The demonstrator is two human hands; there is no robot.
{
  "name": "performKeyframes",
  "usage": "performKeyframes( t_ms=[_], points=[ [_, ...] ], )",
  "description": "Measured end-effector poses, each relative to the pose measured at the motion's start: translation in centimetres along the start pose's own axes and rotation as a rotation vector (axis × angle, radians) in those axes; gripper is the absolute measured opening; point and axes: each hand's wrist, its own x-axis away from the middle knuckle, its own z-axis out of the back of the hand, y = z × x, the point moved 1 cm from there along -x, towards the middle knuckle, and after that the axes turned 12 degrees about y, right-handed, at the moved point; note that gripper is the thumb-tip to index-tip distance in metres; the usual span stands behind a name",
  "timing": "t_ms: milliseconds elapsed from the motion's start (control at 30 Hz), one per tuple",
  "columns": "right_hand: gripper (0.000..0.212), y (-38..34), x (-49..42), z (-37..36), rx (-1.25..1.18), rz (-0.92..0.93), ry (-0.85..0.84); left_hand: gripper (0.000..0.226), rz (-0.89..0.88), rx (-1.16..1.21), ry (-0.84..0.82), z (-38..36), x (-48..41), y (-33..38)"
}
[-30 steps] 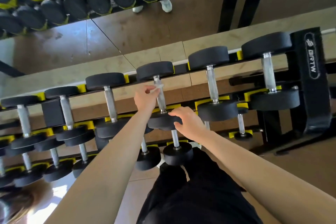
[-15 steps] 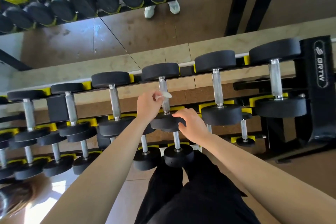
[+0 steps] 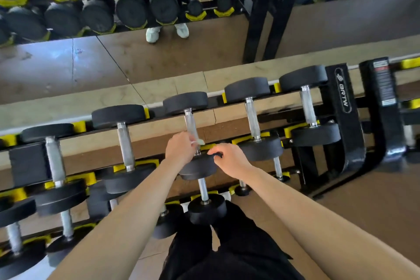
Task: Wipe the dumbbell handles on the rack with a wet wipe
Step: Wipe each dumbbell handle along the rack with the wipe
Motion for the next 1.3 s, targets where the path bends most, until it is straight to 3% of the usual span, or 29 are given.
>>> performKeyframes(
  t_ms=[67, 133, 233, 300, 433, 500, 633, 700, 867, 1067, 1300],
  points=[
    [0.023, -0.6, -0.7, 0.3, -0.001, -0.050, 0.014, 0.026, 0.002, -0.117, -0.171, 0.4, -0.3, -0.8],
    [0.026, -1.0, -1.2, 0.5, -0.004, -0.087, 0.004, 0.026, -0.017, -0.085, -0.238, 0.9, -0.4, -1.3],
    [0.057, -1.9, -2.0, 0.6, -0.019, -0.068, -0.061, 0.026, 0.013, 0.252, -0.205, 1.8, 0.1, -1.5],
    [0.065, -2.6, -2.5, 0.4, -0.085, 0.000, -0.093, 0.024, 0.035, 0.456, -0.222, 2.3, 0.5, -1.1],
    [0.036, -3.4, -3.7, 0.3, -0.112, 0.079, -0.037, 0.019, 0.184, 0.644, -0.167, 3.1, 1.4, -0.8],
    [0.028, -3.6, -4.2, 0.4, -0.071, 0.102, -0.086, 0.020, 0.246, 0.726, -0.155, 3.7, 2.0, -1.0],
    [0.044, -3.6, -4.7, 0.8, -0.250, 0.089, -0.226, 0.021, 0.305, 0.832, -0.184, 4.6, 2.8, -2.3],
    [0.039, -3.8, -5.0, 0.8, -0.292, 0.081, -0.243, 0.025, 0.308, 0.883, -0.223, 4.9, 3.0, -2.5],
    [0.015, -2.9, -6.1, 0.6, -0.214, 0.037, -0.195, 0.029, 0.252, 0.708, -0.159, 4.5, 2.4, -3.9],
    [0.013, 0.4, -7.8, 0.0, 0.144, 0.020, -0.230, 0.014, 0.146, 0.349, -0.185, 2.0, 0.7, -5.9],
    [0.014, 1.2, -8.6, -1.7, 0.362, -0.003, -0.222, 0.021, 0.124, 0.140, -0.195, -0.3, -0.6, -5.1]
  ],
)
